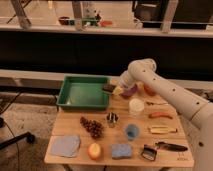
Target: Wipe purple bowl with eraser
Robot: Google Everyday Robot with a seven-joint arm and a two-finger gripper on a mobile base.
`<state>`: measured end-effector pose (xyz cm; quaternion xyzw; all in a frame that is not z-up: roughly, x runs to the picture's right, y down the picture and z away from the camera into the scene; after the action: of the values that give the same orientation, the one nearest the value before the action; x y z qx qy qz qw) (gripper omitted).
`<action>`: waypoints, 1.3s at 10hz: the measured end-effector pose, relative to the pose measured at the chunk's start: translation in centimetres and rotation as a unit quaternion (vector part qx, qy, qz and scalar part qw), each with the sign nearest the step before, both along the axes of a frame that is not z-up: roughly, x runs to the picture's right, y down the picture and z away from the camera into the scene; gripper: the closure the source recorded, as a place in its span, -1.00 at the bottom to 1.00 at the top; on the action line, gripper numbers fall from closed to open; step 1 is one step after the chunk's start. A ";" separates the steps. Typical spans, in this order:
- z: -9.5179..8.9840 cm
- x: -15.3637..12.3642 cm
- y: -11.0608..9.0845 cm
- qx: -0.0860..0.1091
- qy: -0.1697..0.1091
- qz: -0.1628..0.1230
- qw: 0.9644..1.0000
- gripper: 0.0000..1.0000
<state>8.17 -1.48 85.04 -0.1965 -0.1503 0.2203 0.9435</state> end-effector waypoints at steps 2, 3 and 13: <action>0.6 1.1 -0.1 0.002 0.011 0.012 1.000 0.81; 0.9 1.6 -0.1 0.003 0.017 0.017 1.000 0.81; 4.9 8.0 1.4 -0.007 0.084 0.063 0.994 0.81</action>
<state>16.13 -0.07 89.96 -0.1742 -0.0805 0.2960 0.9357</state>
